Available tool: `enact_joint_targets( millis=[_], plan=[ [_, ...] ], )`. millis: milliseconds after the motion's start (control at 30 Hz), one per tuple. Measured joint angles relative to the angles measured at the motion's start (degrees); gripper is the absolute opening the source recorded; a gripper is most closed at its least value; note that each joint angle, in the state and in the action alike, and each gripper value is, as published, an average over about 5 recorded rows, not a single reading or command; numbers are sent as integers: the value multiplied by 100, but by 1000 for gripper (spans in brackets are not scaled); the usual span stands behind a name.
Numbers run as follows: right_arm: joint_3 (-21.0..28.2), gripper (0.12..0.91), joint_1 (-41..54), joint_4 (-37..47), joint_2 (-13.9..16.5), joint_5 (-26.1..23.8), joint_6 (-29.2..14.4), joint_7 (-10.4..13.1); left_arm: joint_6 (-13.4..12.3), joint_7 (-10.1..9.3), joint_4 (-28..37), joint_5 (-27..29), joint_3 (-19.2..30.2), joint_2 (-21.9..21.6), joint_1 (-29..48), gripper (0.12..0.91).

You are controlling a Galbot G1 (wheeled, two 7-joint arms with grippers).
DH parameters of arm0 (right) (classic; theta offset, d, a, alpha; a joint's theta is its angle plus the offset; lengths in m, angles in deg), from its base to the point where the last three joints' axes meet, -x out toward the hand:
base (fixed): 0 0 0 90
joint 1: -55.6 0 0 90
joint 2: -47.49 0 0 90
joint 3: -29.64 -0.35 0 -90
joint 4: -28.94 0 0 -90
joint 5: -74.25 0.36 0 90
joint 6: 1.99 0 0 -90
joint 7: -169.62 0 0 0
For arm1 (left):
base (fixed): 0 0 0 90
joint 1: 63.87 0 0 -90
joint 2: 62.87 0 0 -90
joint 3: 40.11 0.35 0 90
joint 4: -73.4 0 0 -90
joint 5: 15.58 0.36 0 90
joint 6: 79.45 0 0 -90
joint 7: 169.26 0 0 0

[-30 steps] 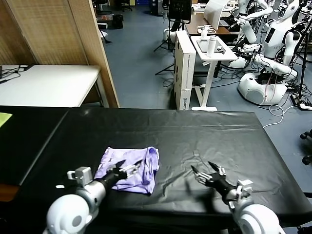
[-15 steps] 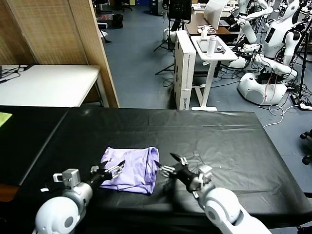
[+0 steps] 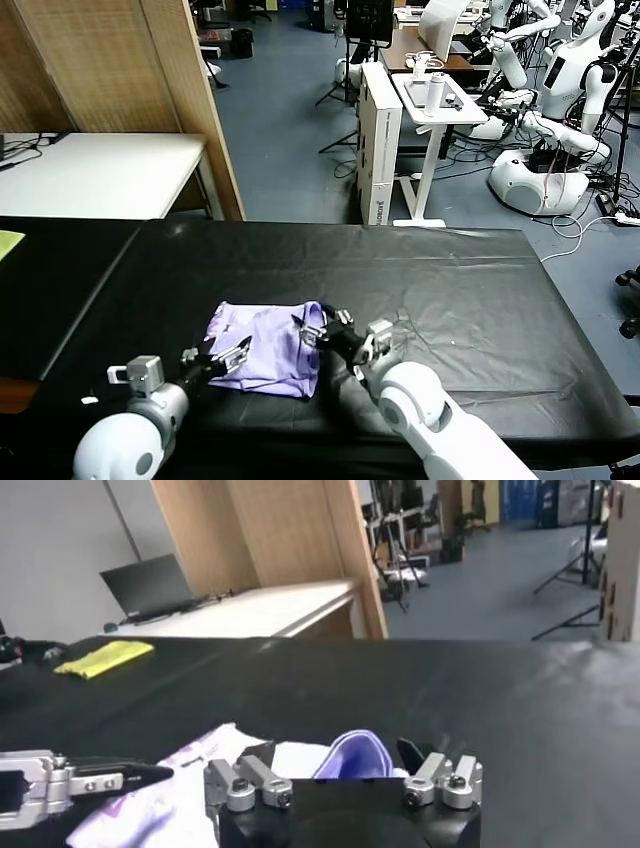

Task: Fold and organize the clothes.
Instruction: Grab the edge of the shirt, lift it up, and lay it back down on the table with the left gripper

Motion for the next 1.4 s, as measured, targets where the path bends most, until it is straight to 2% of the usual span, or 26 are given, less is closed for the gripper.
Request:
enact_joint_targets(
  millis=[133, 200, 233, 333, 433, 600, 700, 800, 933, 1100, 1400],
  plan=[
    [2, 246, -99, -35, 16, 3, 143, 59, -18, 7, 16, 18, 2, 10, -10, 907],
    [-5, 168, -162, -72, 29, 7, 188, 65, -21, 9, 20, 23, 5, 9, -14, 907],
    [-18, 148, -191, -86, 35, 11, 205, 70, -23, 9, 24, 25, 6, 8, -15, 907],
    [-87, 151, -251, -112, 64, 34, 237, 90, -32, 10, 35, 32, 8, 4, -15, 907],
    [-171, 253, -287, -159, 112, 63, 322, 146, -39, 13, 41, 33, 6, -7, -6, 907],
    [-328, 564, -407, -253, 199, 73, 587, 310, -52, 21, 39, 24, -51, -33, 10, 907],
    [-442, 752, -531, -321, 239, 72, 594, 232, -71, 31, 34, 18, -97, -43, -4, 907],
    [-594, 874, -687, -423, 276, 91, 457, 59, -148, 59, 45, 15, -146, -40, -8, 907],
    [-917, 904, -960, -632, 364, 127, 164, -194, -338, 209, 126, 7, -241, -10, 25, 907],
    [-1454, 907, -1385, -942, 465, 143, -216, -468, -710, 544, 300, 13, -340, 51, 72, 907],
    [-2492, 907, -2266, -1559, 485, 403, -387, -573, -1544, 1202, 1061, -227, -514, 226, 229, 907]
  ],
)
